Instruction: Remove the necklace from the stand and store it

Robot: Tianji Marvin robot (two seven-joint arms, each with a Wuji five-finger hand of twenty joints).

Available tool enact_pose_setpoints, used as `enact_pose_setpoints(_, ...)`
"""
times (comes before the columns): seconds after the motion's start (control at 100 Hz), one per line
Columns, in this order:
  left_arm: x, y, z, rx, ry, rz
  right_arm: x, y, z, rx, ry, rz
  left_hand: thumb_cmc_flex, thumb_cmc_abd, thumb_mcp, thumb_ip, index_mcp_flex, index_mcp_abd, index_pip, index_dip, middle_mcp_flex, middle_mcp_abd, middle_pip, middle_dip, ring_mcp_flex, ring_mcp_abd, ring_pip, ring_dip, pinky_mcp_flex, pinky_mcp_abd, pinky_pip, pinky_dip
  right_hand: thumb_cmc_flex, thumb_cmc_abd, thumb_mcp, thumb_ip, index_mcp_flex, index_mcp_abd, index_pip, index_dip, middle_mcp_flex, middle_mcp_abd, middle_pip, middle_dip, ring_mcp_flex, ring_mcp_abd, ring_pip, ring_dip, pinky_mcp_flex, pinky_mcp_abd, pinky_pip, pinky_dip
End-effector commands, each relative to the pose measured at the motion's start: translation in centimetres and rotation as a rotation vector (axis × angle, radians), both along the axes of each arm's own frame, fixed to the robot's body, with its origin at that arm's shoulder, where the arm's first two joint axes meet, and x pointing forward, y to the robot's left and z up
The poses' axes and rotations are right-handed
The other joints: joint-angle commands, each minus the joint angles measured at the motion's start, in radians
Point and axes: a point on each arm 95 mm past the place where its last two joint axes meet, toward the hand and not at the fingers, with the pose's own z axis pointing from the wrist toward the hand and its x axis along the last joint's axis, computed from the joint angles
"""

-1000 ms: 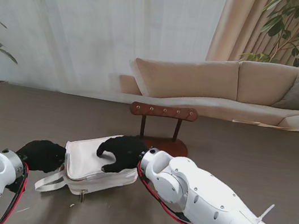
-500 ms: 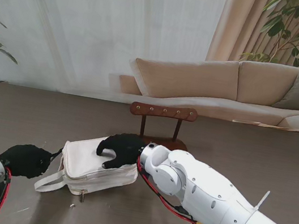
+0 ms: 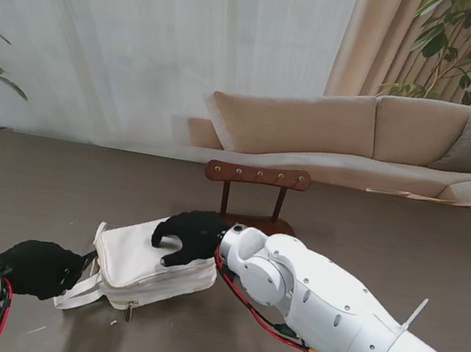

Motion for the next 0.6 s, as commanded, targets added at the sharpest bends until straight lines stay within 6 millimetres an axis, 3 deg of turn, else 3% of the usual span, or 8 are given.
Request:
enact_pose_setpoints(0.0,-0.7,-0.8,0.1,0.005,0.029,-0.035,-0.4,-1.6,-2.9,-0.081,0.056,-0.025,0.013,0.028,-0.008,0.011,0.069,-0.044,0.1,0.005,0.0,-0.006,0.002,0.01,-0.003,-0.009,-0.005,0.004,-0.025,-0.018,0.009,-0.002,-0.037,0.023,-0.003,0.022,0.0,0.055,-0.003,-0.011,0.009,0.101,0.004,-0.001,0.032,0.09,0.056,0.017,-0.465,0.038,-0.041,-0.047)
enact_pose_setpoints(0.21,-1.0,-2.0,0.2,0.008,0.039,-0.089,-0.8,-1.3,-2.9,-0.079,0.062,-0.018,0.01,0.032,-0.013,0.012,0.063,-0.053,0.102,0.008,-0.005,-0.012,0.002,0.011,-0.01,-0.023,-0.001,0.007,-0.026,-0.026,0.01,-0.001,-0.037,0.025,-0.006,0.023,-0.006,0.056,-0.006,-0.011,0.001,0.104,0.004,-0.001,0.029,0.113,0.059,0.019,-0.47,0.04,-0.045,-0.047)
enact_pose_setpoints(0.44,-0.6,-1.7,-1.6,-0.006,0.065,-0.056,-2.2,-0.9,-2.0,-0.011,0.018,-0.009,0.012,0.033,-0.015,0.013,0.062,-0.049,0.102,0.007,-0.006,-0.014,0.002,0.012,-0.012,-0.021,0.001,0.009,-0.028,-0.027,0.009,0.0,-0.042,0.024,-0.014,0.023,-0.012,0.057,-0.009,-0.011,-0.006,0.125,0.018,0.006,0.03,0.163,0.084,0.033,-0.46,0.069,-0.038,-0.037)
enact_pose_setpoints(0.59,-0.7,-1.4,-2.5,-0.006,0.073,-0.035,-3.2,-0.4,-0.9,0.055,-0.016,0.001,0.012,0.033,-0.016,0.013,0.063,-0.048,0.103,0.006,-0.006,-0.013,0.0,0.011,-0.013,-0.021,0.002,0.01,-0.029,-0.026,0.01,0.0,-0.042,0.021,-0.017,0.024,-0.017,0.062,-0.013,-0.011,-0.02,0.13,0.018,0.007,0.015,0.167,0.079,0.034,-0.463,0.075,-0.041,-0.033)
